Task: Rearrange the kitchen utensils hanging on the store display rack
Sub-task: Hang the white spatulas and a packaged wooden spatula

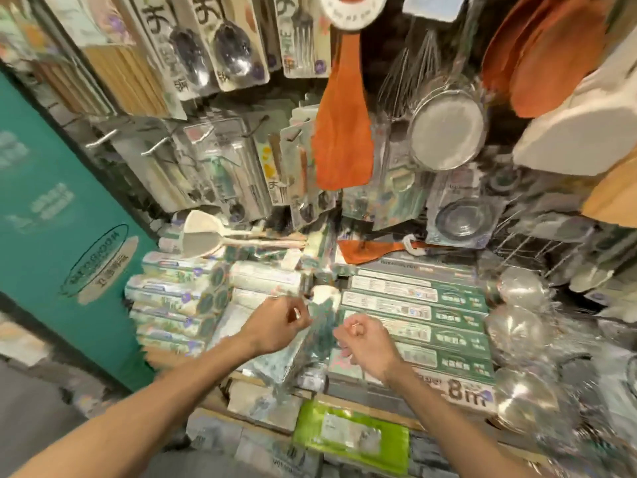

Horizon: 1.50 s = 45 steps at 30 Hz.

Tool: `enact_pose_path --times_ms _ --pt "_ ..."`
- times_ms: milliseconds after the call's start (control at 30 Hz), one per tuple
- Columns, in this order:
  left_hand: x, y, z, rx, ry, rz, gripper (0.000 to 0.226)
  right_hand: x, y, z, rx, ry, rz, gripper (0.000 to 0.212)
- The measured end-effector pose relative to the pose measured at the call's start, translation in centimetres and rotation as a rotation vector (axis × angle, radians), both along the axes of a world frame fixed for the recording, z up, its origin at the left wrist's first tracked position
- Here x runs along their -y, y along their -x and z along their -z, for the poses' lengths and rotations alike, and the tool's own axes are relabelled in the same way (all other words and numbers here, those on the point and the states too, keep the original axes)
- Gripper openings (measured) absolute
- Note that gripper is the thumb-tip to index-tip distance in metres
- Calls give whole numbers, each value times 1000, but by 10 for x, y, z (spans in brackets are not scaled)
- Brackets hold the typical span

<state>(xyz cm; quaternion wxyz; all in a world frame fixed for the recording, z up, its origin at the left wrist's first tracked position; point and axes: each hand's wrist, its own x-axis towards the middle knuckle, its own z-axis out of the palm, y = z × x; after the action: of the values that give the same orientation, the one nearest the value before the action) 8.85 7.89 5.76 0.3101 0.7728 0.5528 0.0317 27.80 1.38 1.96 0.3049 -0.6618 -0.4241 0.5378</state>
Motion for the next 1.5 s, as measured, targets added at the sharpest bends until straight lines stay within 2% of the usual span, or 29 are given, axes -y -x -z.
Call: enact_pose_path --times_ms 100,167,267,367,433,533,567,667,700,767,967,1033,1133,1200,1267,1333,1400,1467,1500 --pt "-33 32 22 1 -17 -80 14 -36 39 18 58 28 -57 20" --pt "-66 54 36 -1 -45 -133 19 -66 60 32 33 34 -27 21" --pt "-122 84 52 -106 -103 -149 32 -113 82 48 20 -12 -32 7" --pt "-176 99 64 -236 -156 -90 38 -164 101 67 25 -21 -2 26" --pt "-205 100 73 -307 -198 -28 44 -195 115 72 -67 19 57 36" --pt "-239 98 92 -516 -362 146 43 -230 136 86 -163 52 155 44" --pt "-248 97 100 -584 -399 202 47 -238 141 92 -192 55 174 47" --pt "-270 97 125 -701 -360 278 89 -250 149 105 -266 70 229 52" --pt "-276 97 133 -724 -351 284 92 -252 149 106 -290 76 244 53" --pt "-283 93 141 -707 -368 275 79 -256 145 108 -326 89 262 52" --pt "-297 88 144 -471 -286 184 36 -251 125 109 -321 98 313 49" --pt "-300 90 155 -461 -277 147 36 -249 103 114 -184 44 385 36" --pt "-288 80 148 -403 -252 129 35 -246 50 130 513 -150 350 21" --pt "-271 62 130 -385 -228 129 28 -237 16 140 807 -124 276 24" --pt "-254 40 120 -426 -267 180 28 -234 -4 149 890 -64 205 41" --pt "-245 22 118 -408 -291 192 29 -237 -10 151 858 -61 98 62" --pt "-246 12 123 -465 -284 274 24 -239 -10 151 881 -42 -32 74" --pt "-248 7 128 -458 -228 293 16 -234 -10 152 970 -97 -31 73" --pt "-248 5 130 -448 -173 294 19 -231 -12 153 1010 -154 -3 67"
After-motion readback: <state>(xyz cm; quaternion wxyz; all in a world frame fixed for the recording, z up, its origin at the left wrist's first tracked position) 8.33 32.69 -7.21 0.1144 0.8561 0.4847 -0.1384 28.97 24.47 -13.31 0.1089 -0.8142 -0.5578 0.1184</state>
